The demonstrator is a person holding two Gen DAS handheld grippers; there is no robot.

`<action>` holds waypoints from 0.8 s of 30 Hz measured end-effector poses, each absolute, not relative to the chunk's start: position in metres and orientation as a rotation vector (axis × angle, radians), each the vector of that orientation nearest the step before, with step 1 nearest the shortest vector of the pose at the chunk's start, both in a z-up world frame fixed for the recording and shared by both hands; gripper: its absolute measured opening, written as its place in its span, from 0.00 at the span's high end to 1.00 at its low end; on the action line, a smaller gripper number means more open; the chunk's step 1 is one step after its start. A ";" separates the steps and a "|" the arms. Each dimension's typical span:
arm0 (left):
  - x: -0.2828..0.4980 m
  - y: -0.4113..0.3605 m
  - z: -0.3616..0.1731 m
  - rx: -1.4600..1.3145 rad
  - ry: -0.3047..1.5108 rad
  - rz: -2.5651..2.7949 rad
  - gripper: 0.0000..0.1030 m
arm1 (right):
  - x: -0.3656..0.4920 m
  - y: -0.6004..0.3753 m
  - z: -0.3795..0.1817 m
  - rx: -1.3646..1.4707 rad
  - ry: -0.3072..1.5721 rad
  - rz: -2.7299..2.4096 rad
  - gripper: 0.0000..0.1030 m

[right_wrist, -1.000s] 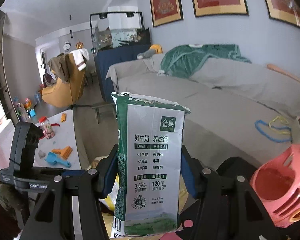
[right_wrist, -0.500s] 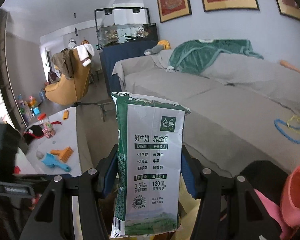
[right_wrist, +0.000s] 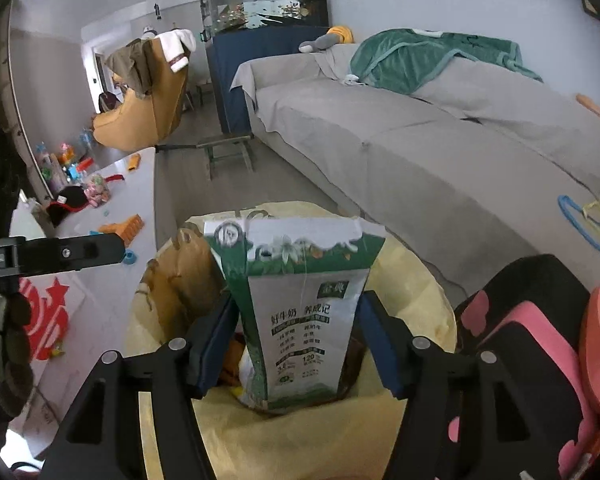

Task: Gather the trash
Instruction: 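Open the right gripper to drop the milk carton into the yellow bag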

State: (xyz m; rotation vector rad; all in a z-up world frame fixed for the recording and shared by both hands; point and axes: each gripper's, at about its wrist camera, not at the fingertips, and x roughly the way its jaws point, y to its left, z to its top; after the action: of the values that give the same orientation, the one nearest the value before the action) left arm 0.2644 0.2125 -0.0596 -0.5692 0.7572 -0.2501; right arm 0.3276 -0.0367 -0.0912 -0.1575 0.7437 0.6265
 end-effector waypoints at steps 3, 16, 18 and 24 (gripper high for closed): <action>0.261 0.209 -0.054 -0.564 0.749 -0.243 0.54 | 0.326 -0.042 -0.081 -0.160 0.712 0.605 0.37; 0.246 0.127 -0.031 -0.415 0.781 -0.384 0.54 | 0.268 -0.118 -0.049 -0.127 0.633 0.551 0.37; 0.246 0.101 -0.032 -0.373 0.799 -0.439 0.54 | 0.251 -0.137 -0.046 -0.144 0.617 0.508 0.37; 0.241 0.025 -0.039 -0.253 0.877 -0.610 0.54 | 0.208 -0.211 -0.044 -0.119 0.610 0.357 0.37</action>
State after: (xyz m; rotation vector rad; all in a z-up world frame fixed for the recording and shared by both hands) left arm 0.2412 0.0251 -0.0394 -0.2534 0.8772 -0.6105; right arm 0.2076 -0.2113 -0.0437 -0.1192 0.6096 0.3572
